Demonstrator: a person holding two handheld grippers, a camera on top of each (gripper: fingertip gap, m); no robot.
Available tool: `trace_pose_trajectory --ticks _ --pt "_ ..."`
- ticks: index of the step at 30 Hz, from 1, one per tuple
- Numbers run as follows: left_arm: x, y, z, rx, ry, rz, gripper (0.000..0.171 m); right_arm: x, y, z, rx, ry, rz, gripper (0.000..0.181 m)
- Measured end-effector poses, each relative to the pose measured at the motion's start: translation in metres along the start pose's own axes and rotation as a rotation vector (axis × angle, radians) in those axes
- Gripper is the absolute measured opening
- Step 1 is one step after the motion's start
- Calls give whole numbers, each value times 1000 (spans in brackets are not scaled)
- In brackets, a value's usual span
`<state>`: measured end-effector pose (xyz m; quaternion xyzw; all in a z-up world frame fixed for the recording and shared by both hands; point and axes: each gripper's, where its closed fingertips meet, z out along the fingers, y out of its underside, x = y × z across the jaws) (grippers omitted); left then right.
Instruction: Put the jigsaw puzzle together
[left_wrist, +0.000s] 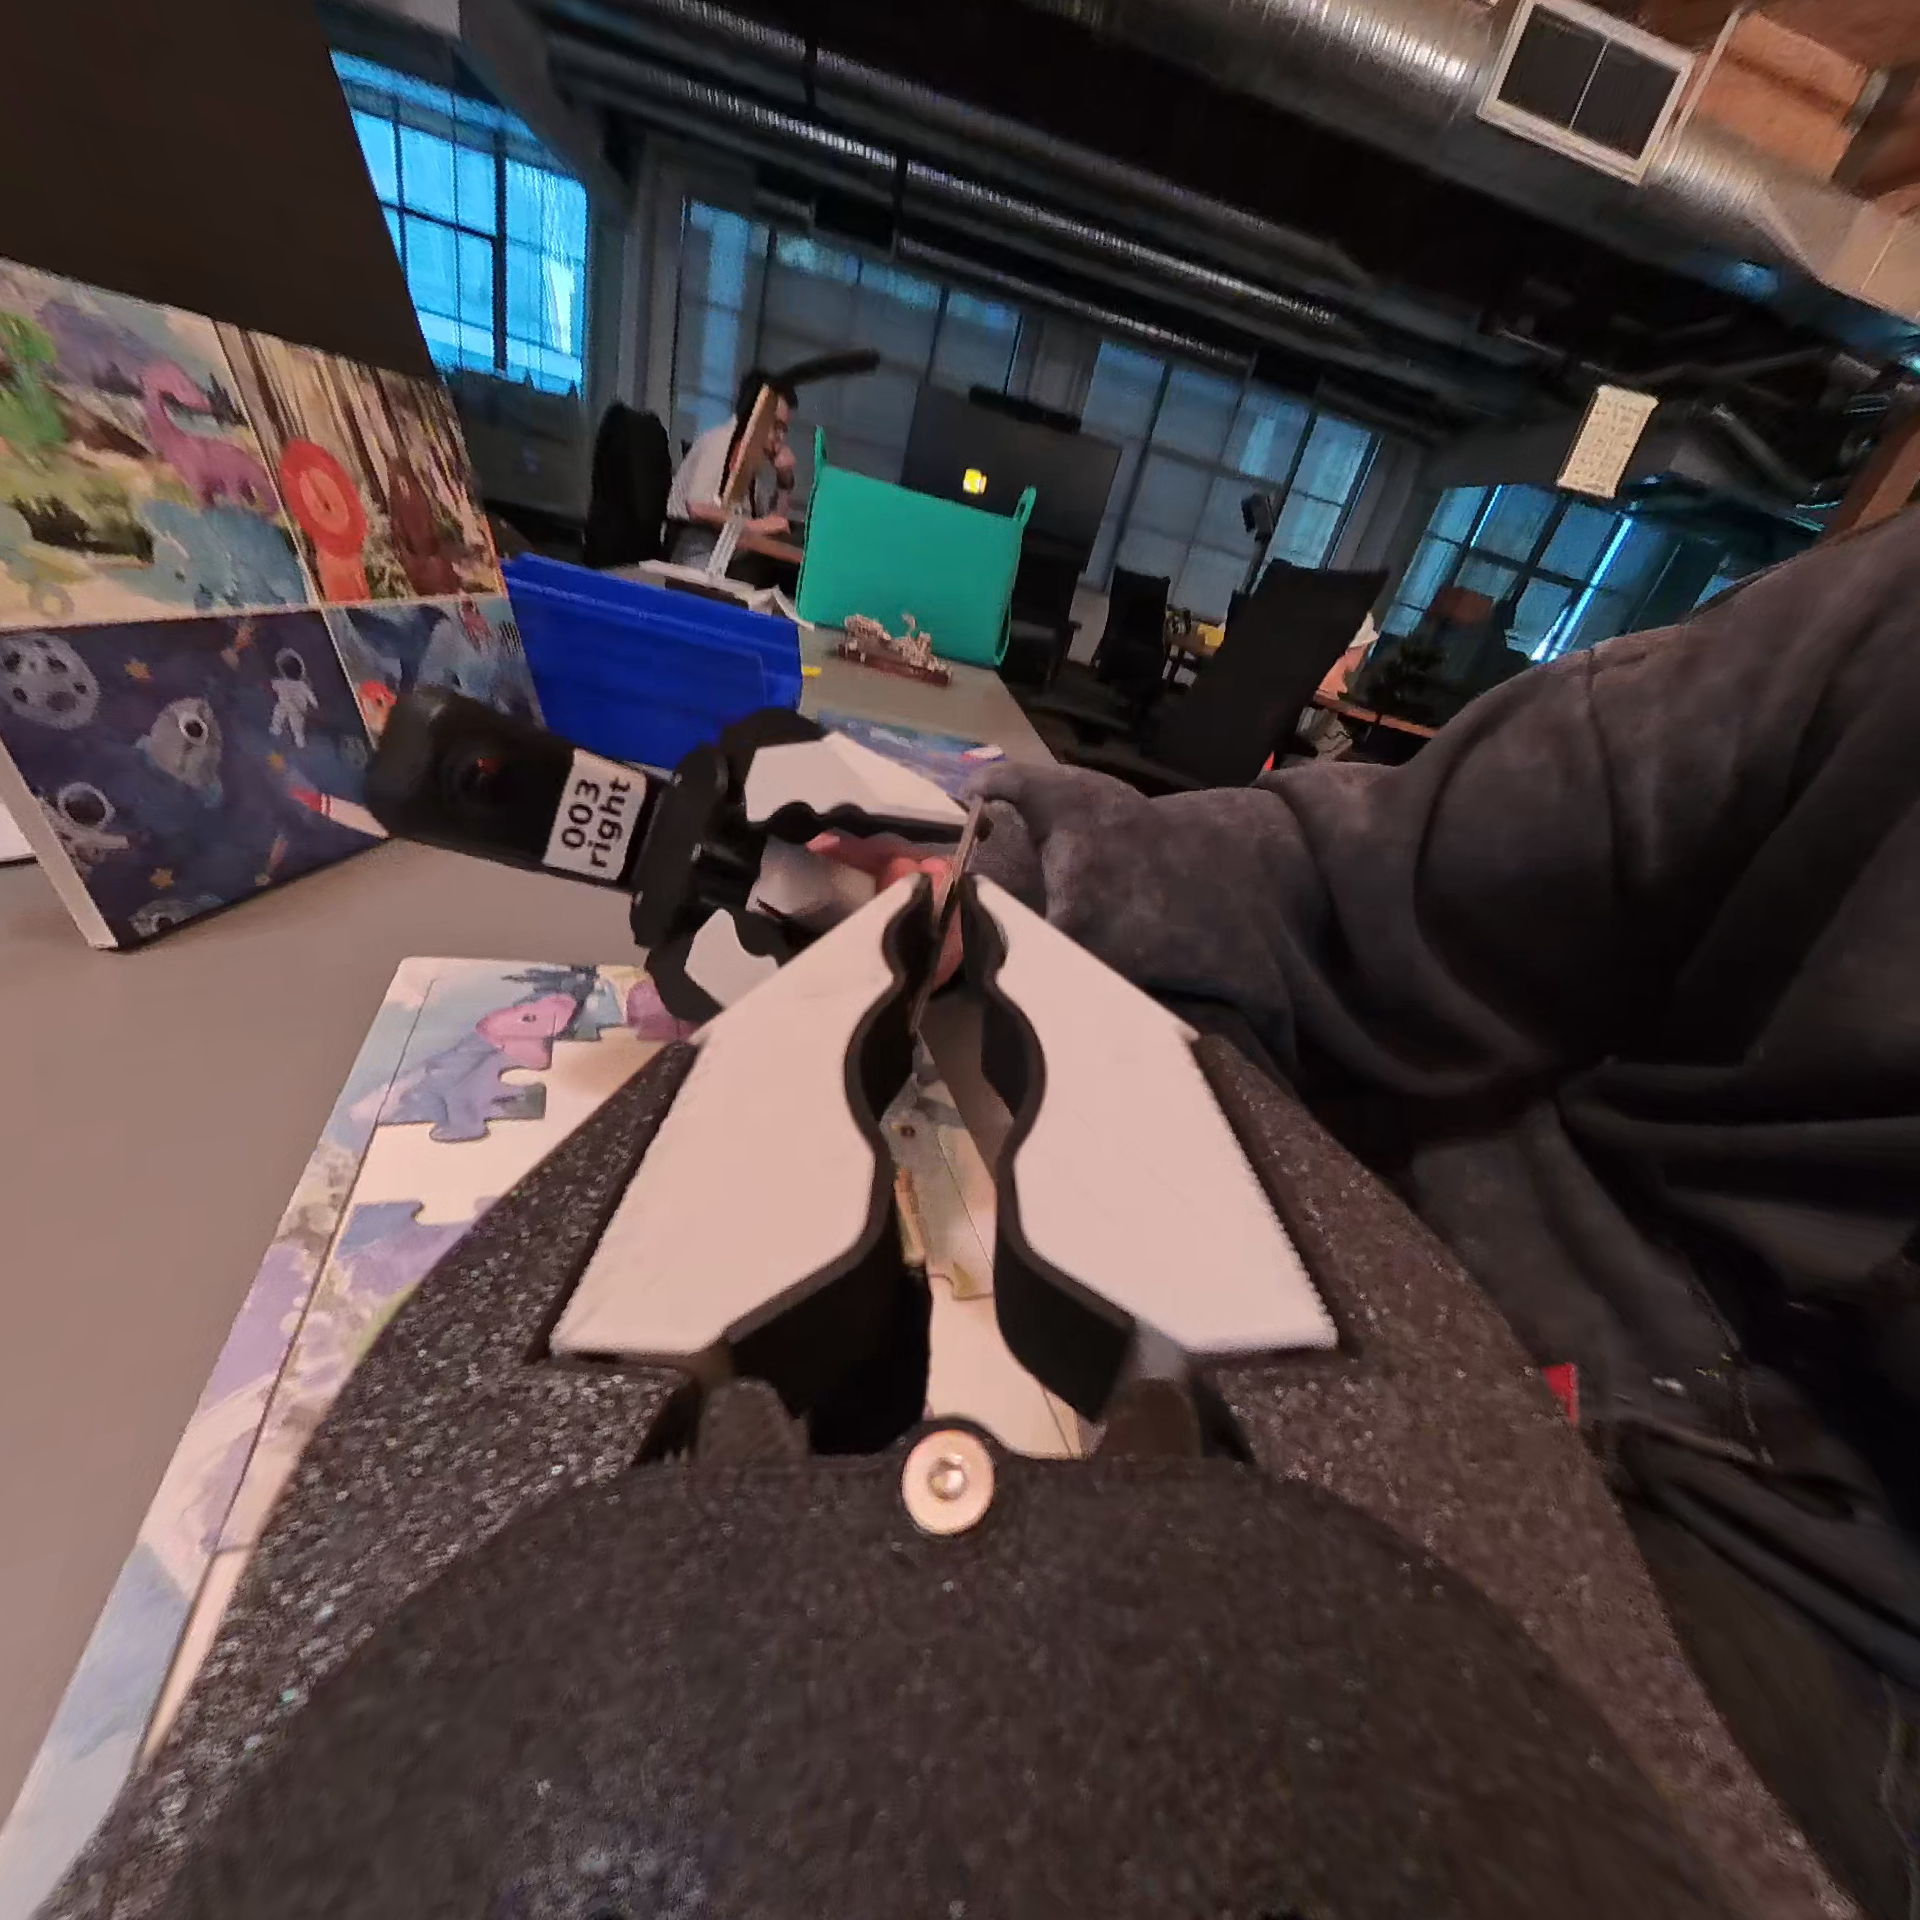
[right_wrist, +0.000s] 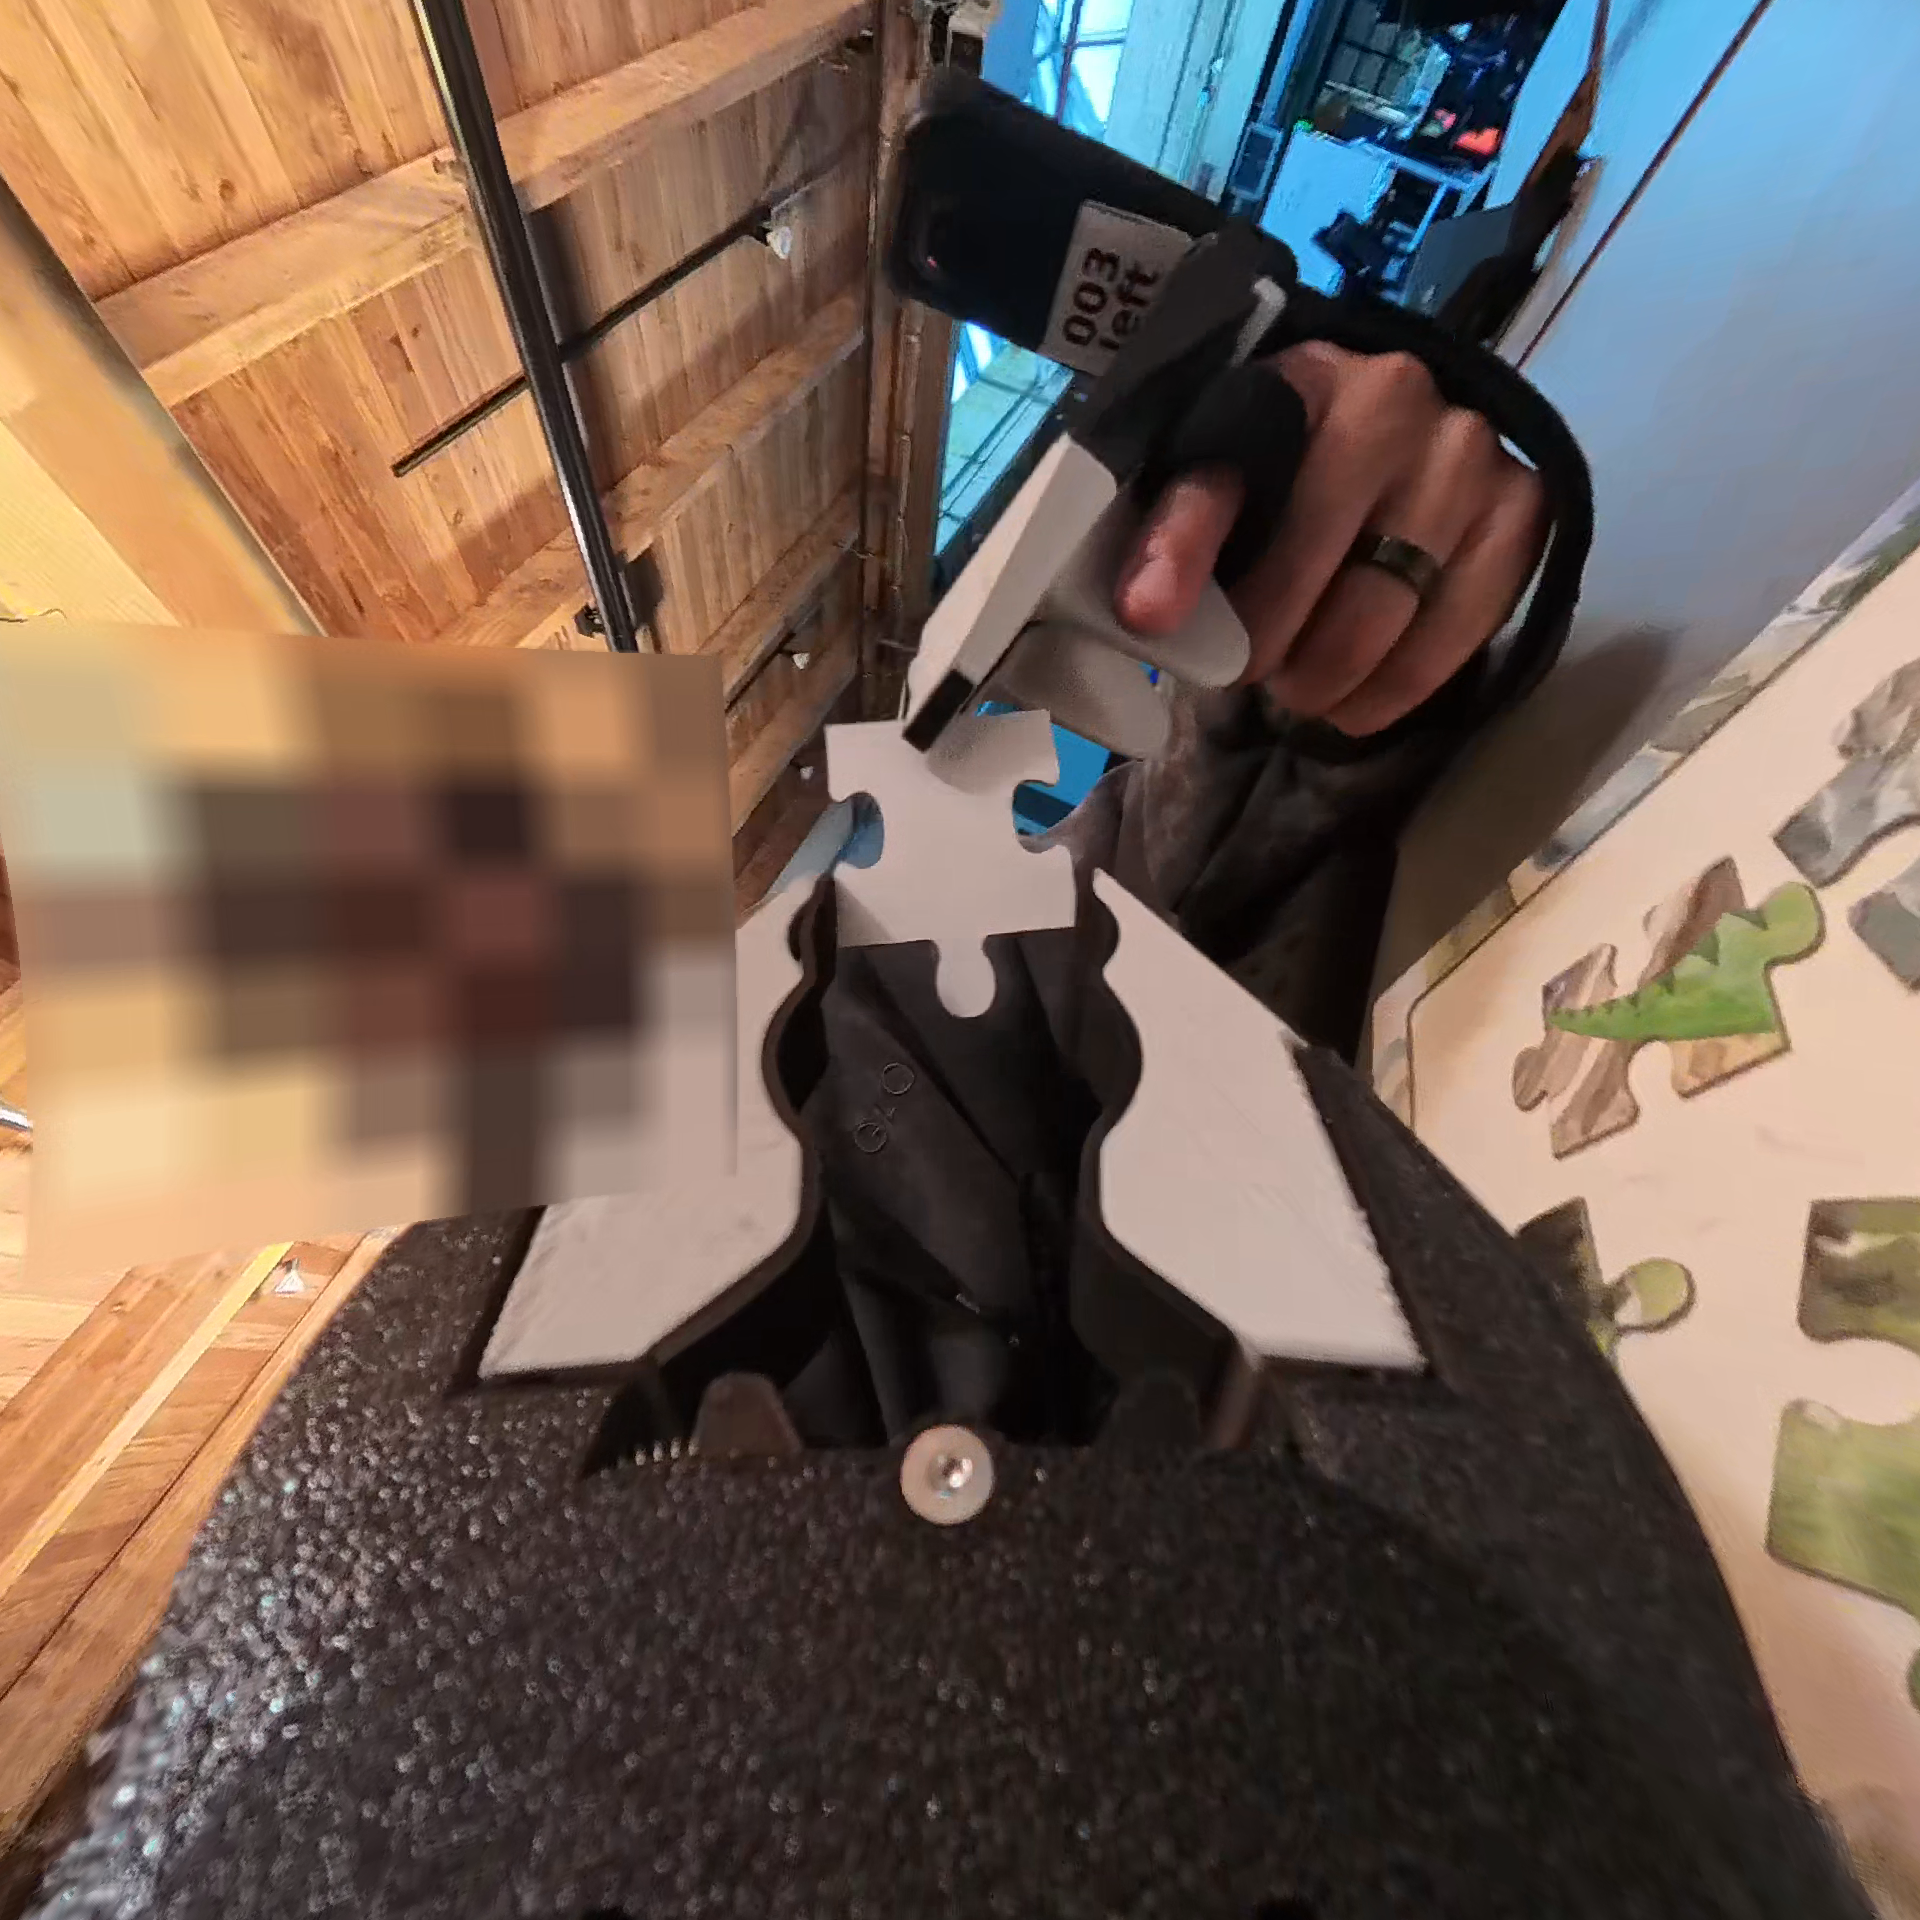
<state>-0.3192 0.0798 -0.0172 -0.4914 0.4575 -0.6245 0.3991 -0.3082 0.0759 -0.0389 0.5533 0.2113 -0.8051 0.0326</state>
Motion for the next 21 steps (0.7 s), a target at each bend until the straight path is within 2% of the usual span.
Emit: trace_pose_trajectory --ticks 3,5,7,9,10,12,14,17,19,21 --pt "-16 11 -3 -51 -41 -89 0 12 -6 -12 38 126 -56 48" --pt "-30 20 -7 -90 -85 -144 1 19 -12 -29 55 297 -137 49" --pt "-41 31 -9 -135 -126 -182 1 11 -21 -52 111 419 -233 46" --pt "-45 41 -7 -183 -148 -216 1 9 -27 -77 156 570 -287 45" --pt "-46 47 -5 -215 -156 -235 1 11 -29 -90 181 660 -319 39" --pt "-44 60 0 -285 -161 -260 1 21 -34 -118 206 881 -381 34" --pt "-39 72 7 -345 -145 -304 1 23 -38 -132 222 1005 -438 28" --pt "-52 84 18 -397 -190 -447 2 24 -35 -133 157 1043 -488 25" --pt "-59 87 27 -447 -202 -500 1 34 -27 -142 84 1119 -491 25" --pt "-59 89 37 -517 -158 -556 2 44 -15 -147 -3 1157 -478 25"
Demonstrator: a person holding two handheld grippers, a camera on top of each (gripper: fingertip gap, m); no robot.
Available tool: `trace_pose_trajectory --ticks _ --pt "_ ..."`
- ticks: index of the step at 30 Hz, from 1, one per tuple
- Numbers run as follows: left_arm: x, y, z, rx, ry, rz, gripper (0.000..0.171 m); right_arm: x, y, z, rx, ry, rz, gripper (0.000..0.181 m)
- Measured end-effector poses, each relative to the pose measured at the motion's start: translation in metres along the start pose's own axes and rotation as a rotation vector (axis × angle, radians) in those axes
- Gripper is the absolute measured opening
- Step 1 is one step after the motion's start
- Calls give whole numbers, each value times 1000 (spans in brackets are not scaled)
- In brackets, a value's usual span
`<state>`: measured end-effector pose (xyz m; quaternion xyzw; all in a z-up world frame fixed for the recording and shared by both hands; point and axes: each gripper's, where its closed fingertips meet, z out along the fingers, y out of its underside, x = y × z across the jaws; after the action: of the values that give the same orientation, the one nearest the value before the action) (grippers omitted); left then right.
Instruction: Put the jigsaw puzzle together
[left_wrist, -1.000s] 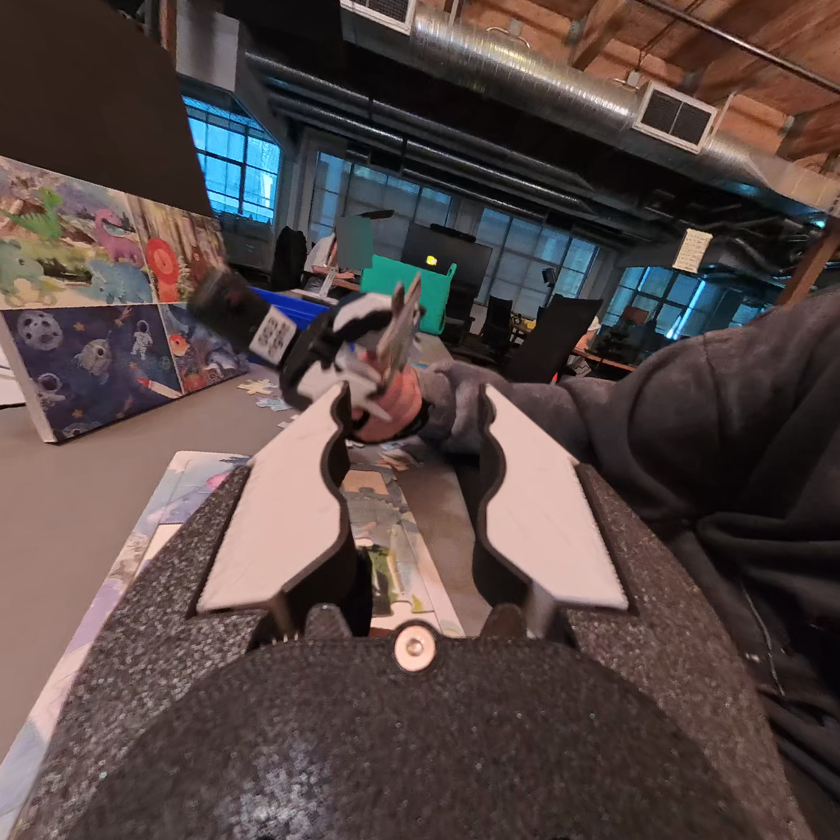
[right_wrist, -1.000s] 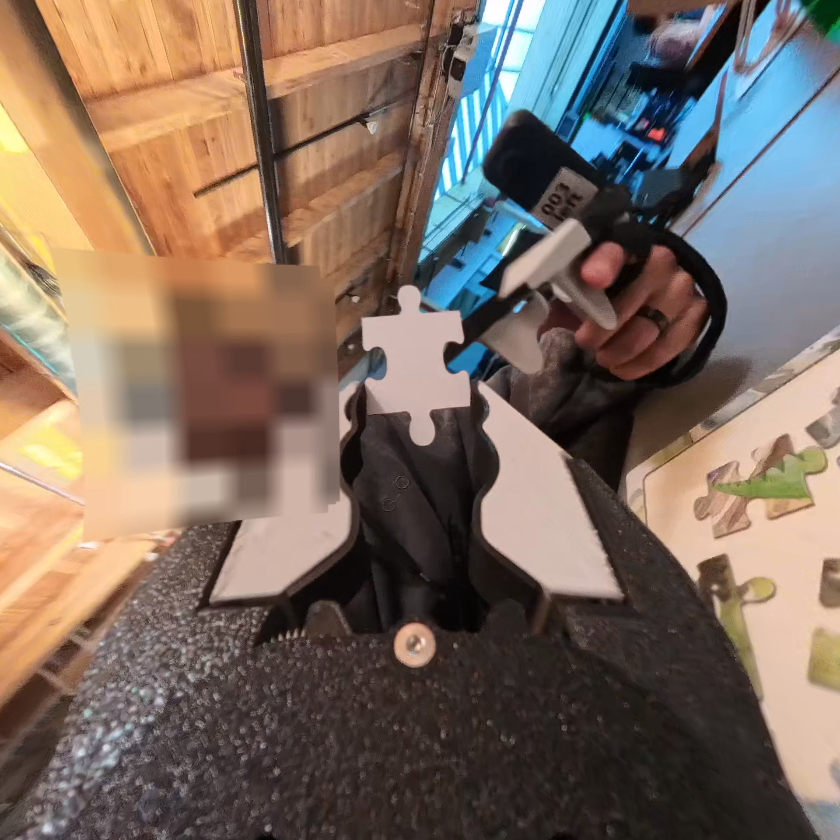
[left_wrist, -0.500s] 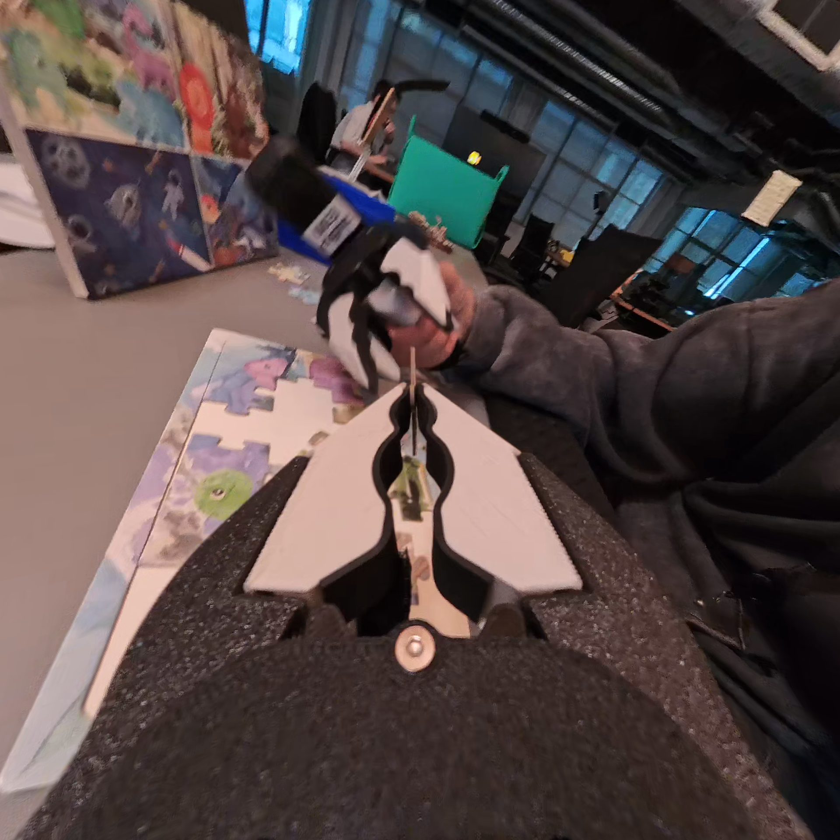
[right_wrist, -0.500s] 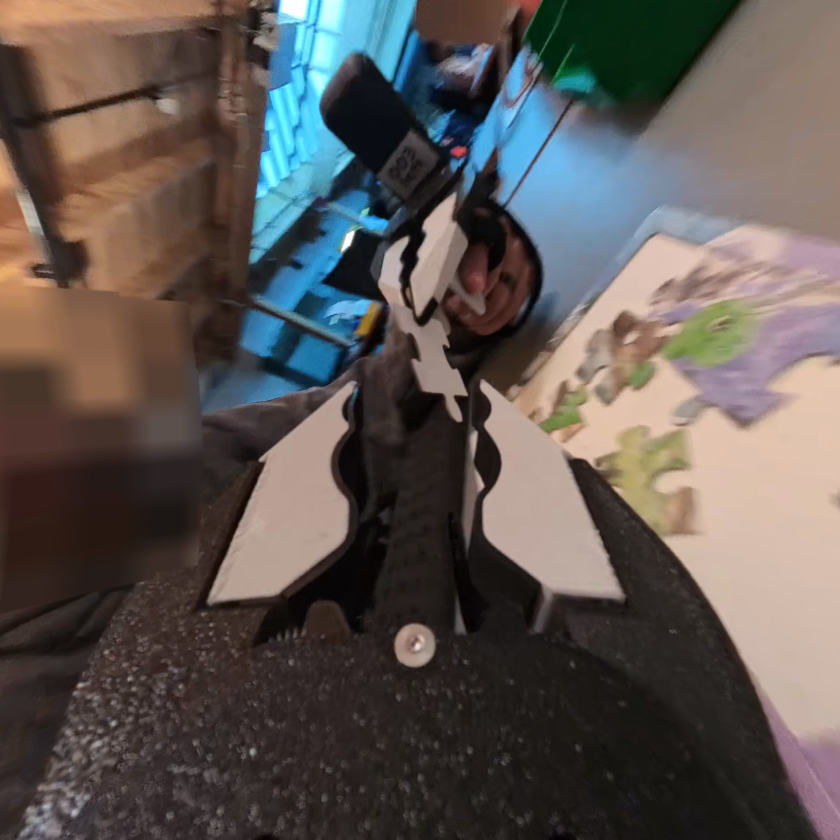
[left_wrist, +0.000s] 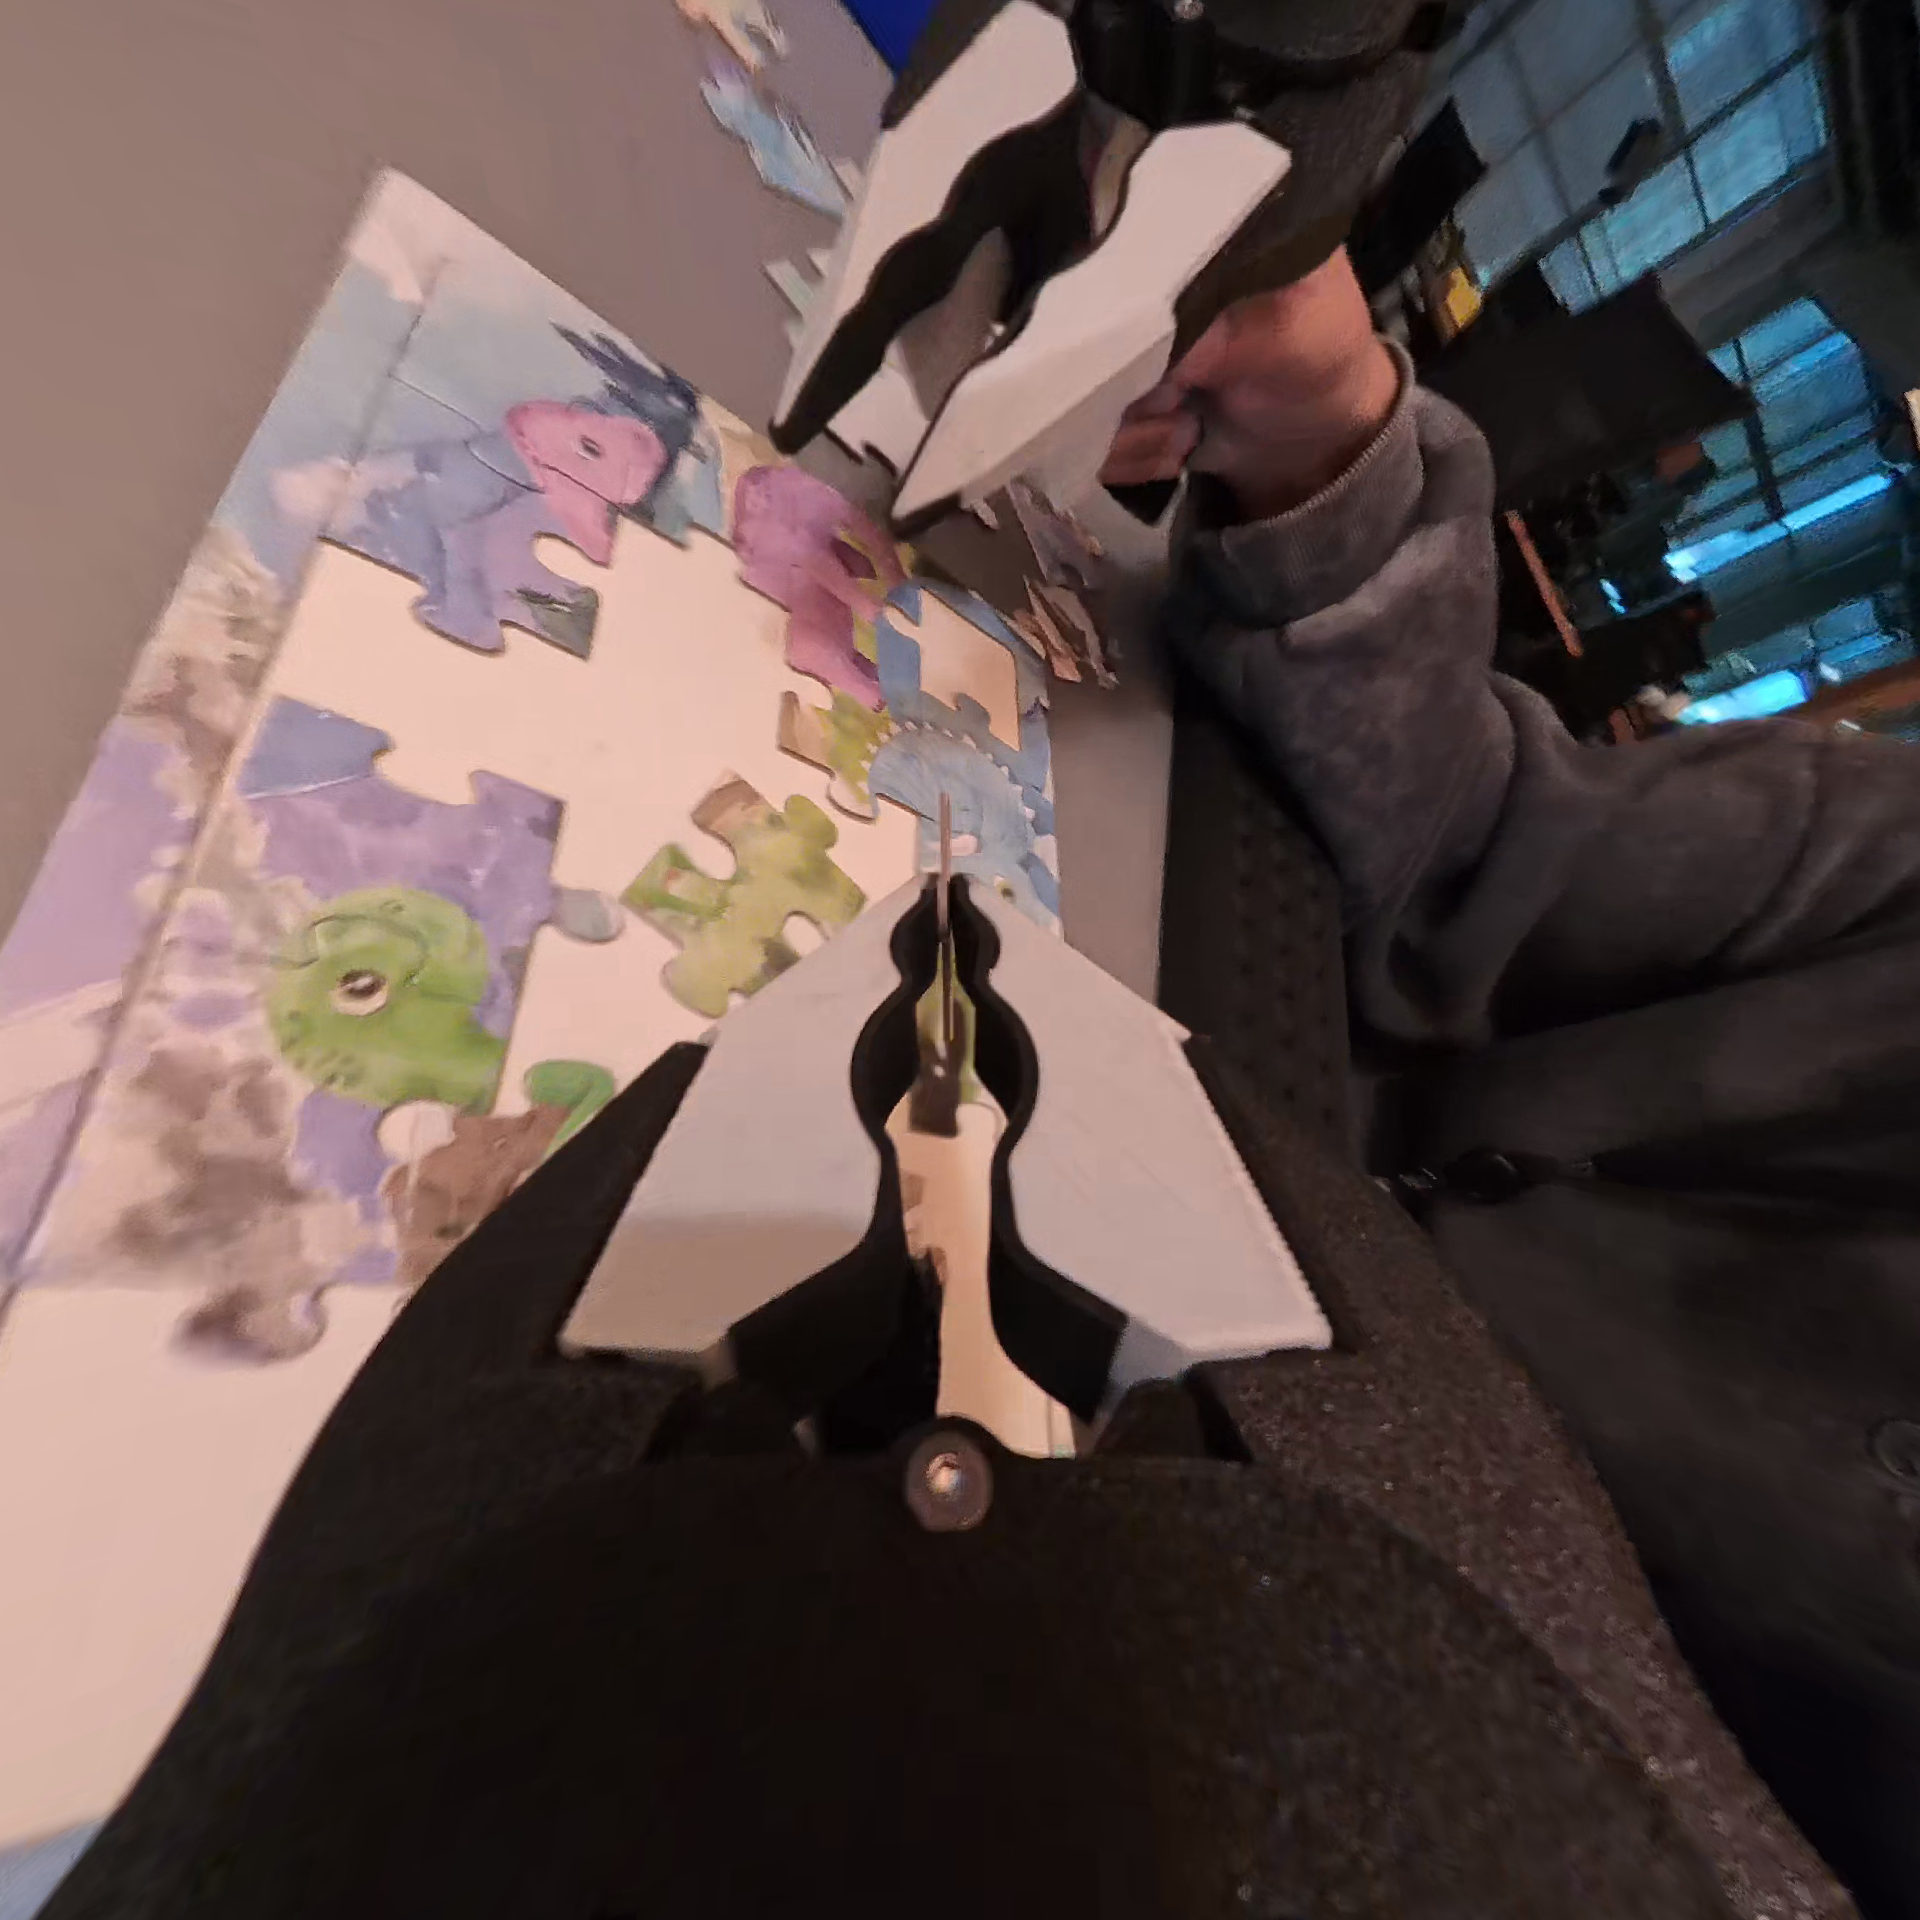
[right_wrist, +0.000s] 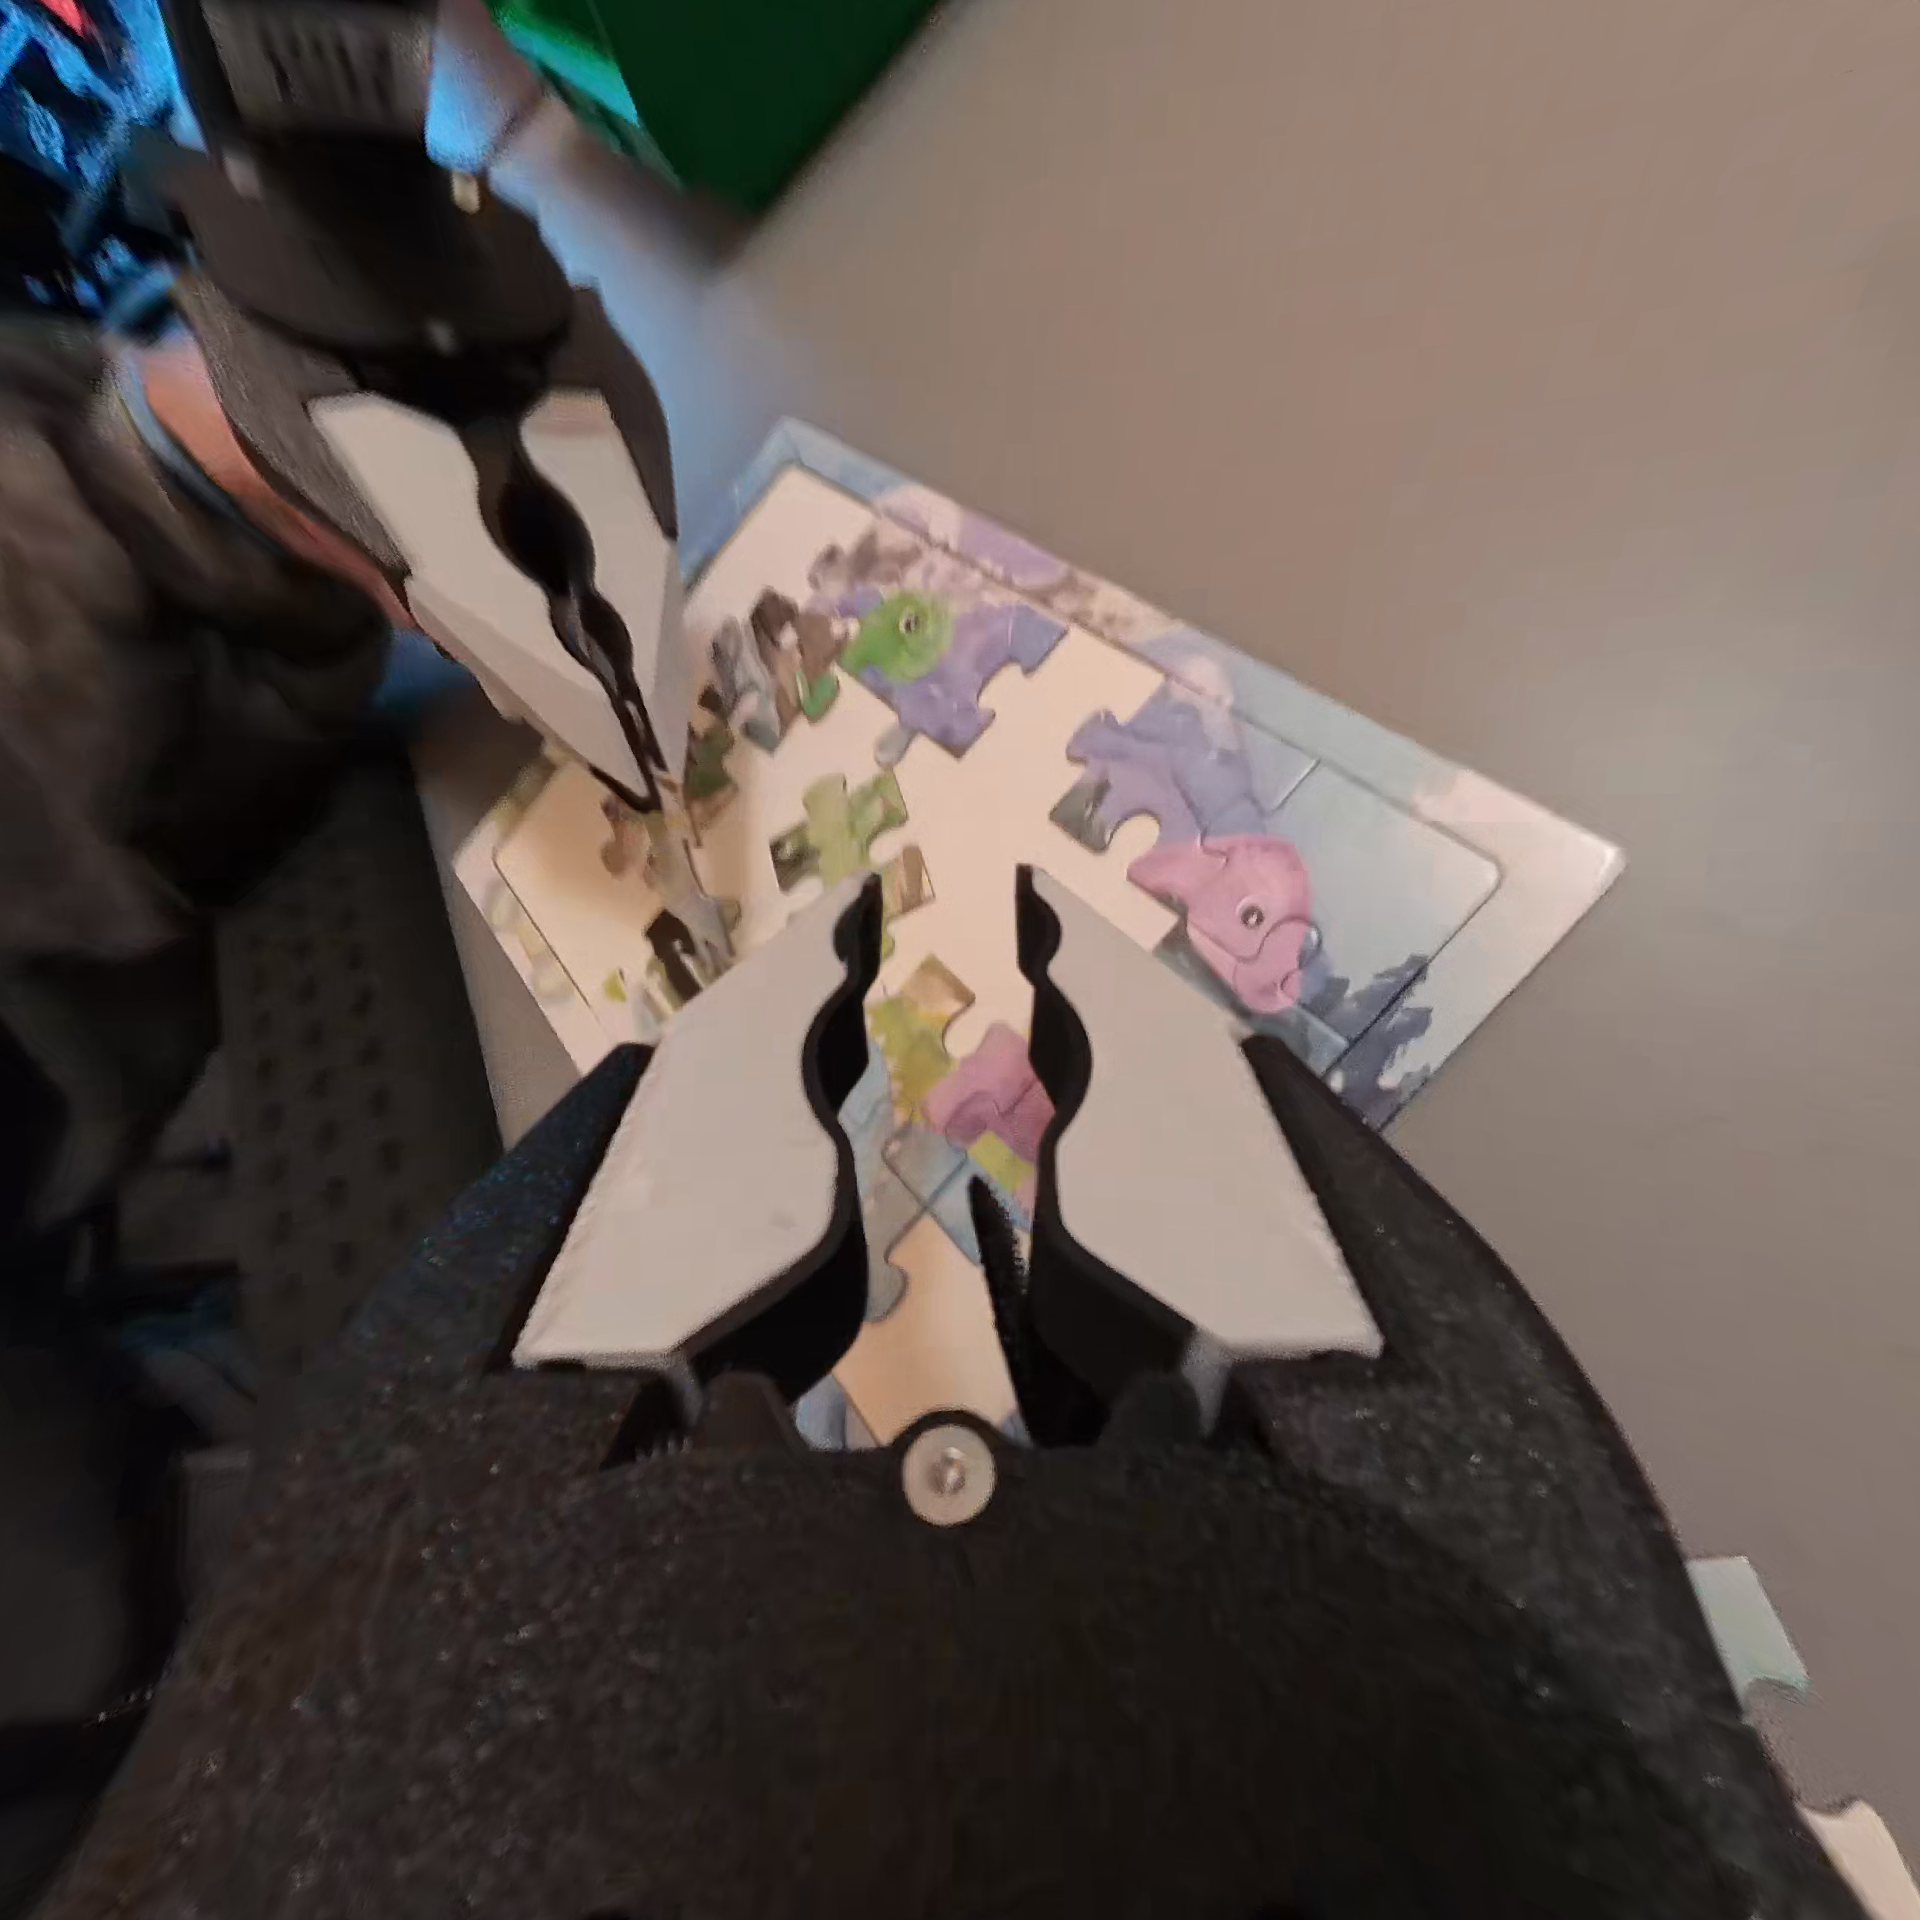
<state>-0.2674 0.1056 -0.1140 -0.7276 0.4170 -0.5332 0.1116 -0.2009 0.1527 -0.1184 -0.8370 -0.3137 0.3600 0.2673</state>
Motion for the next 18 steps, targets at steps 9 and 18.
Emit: trace_pose_trajectory --ticks 9,18 --pt "-8 -11 37 -277 38 -108 1 5 12 6 -45 -1 -70 14" --pt "-15 -8 52 -365 -7 -131 3 -32 31 2 -145 -157 -170 0"
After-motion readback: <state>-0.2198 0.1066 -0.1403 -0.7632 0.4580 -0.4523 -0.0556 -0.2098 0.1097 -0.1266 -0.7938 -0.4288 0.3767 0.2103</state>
